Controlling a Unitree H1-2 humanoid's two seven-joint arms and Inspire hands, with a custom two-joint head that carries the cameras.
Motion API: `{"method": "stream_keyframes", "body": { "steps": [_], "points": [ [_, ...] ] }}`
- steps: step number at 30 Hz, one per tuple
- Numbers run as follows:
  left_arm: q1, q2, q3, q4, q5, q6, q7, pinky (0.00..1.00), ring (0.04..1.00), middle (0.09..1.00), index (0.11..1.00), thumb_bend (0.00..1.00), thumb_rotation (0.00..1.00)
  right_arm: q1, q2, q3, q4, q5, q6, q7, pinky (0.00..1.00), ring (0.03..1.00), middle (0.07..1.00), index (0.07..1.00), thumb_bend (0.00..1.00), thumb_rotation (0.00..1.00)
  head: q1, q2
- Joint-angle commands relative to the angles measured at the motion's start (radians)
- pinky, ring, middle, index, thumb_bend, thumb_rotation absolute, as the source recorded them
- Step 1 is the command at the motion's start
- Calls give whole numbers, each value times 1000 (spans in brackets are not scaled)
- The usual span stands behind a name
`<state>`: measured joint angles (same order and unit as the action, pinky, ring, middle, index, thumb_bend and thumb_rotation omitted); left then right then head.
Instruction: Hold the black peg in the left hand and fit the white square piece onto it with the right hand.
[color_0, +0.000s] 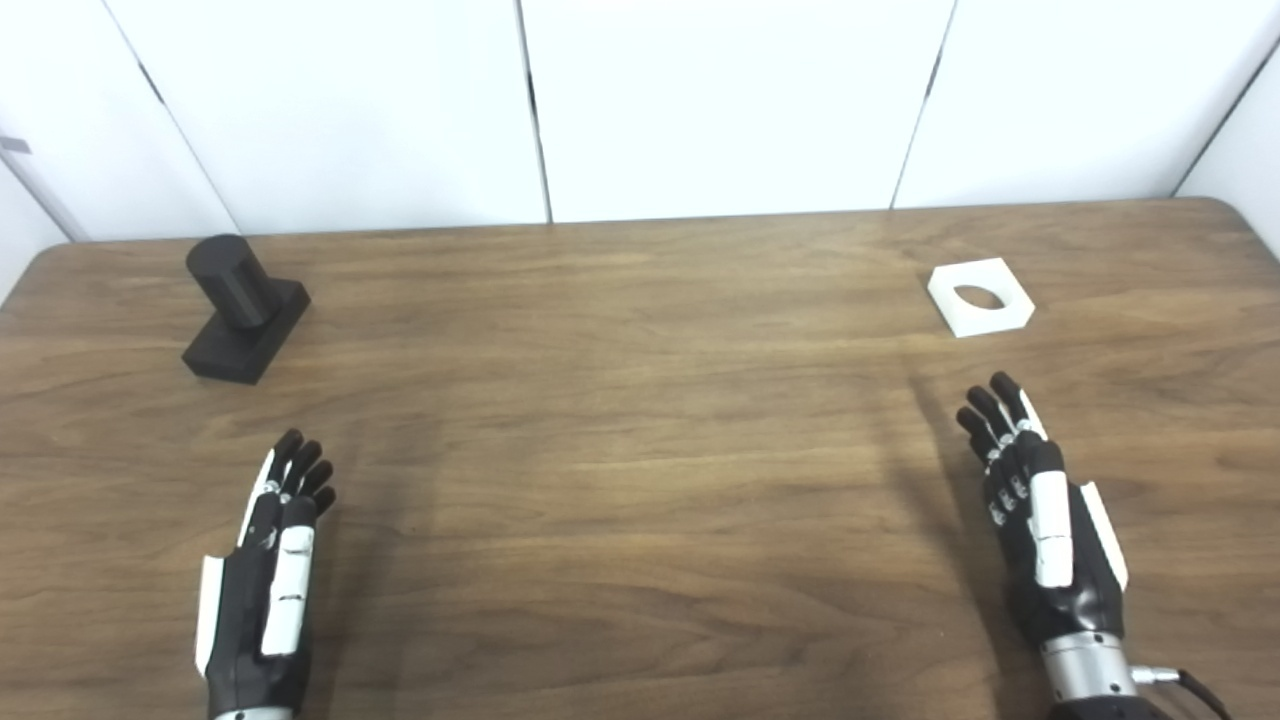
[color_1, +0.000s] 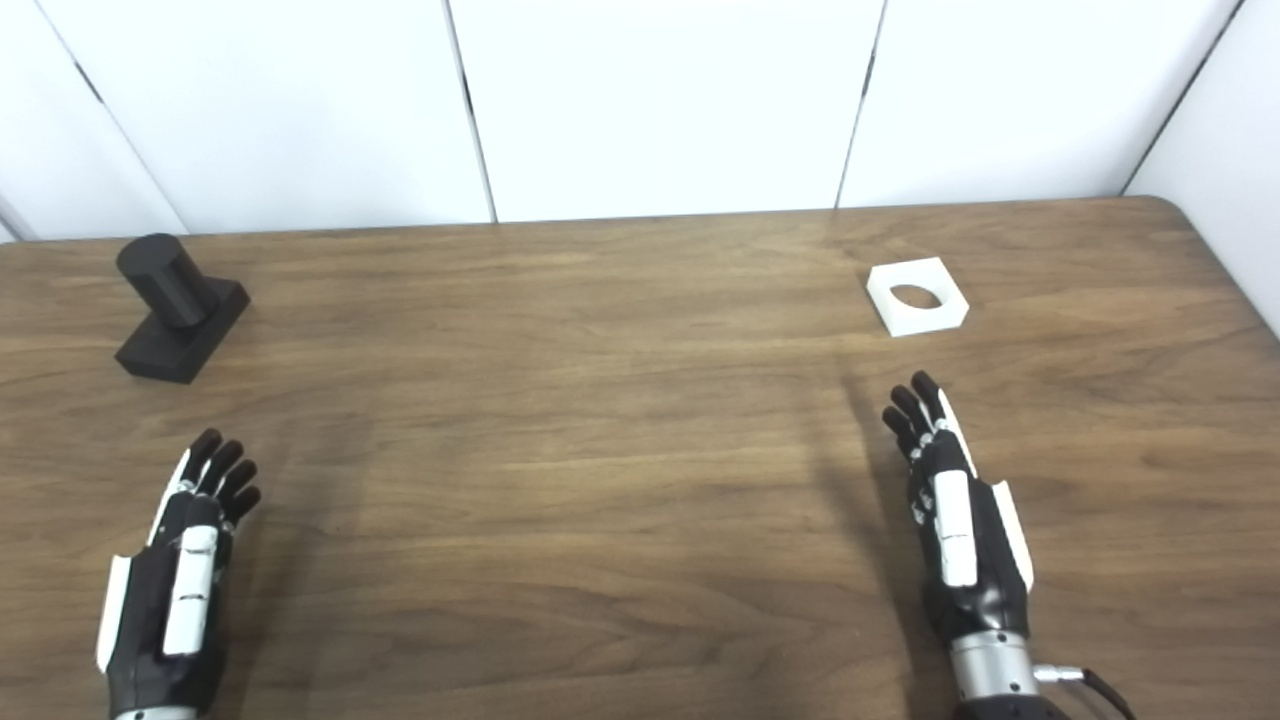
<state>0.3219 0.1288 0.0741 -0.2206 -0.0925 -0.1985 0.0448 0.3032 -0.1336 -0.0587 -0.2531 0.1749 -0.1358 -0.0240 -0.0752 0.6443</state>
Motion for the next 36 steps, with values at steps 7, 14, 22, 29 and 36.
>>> {"method": "stream_keyframes", "body": {
  "steps": [7,14,22,29,36],
  "points": [
    [-39,-52,-9,34,-4,-26,9,890,922,940,953,579,754,-49,25,-11,62,4,-104,13,967,924,956,968,532,1000,8,-13],
    [-40,-57,-14,47,-8,-38,10,887,927,945,955,586,737,-48,21,-11,64,28,-97,25,1000,934,957,973,527,1000,22,-26],
    [-32,-60,-42,80,10,-76,0,913,963,976,979,599,784,-39,1,-29,70,44,-91,32,1000,956,953,961,527,1000,182,-58],
    [-26,-97,-73,100,58,-113,22,857,942,954,943,566,694,-37,-34,-49,80,43,-56,54,1000,1000,997,996,614,1000,318,-111],
    [-20,-109,-106,107,73,-108,35,871,952,961,945,538,649,-39,-49,-62,99,46,-51,79,1000,1000,995,990,697,1000,383,-157]
  ]
}}
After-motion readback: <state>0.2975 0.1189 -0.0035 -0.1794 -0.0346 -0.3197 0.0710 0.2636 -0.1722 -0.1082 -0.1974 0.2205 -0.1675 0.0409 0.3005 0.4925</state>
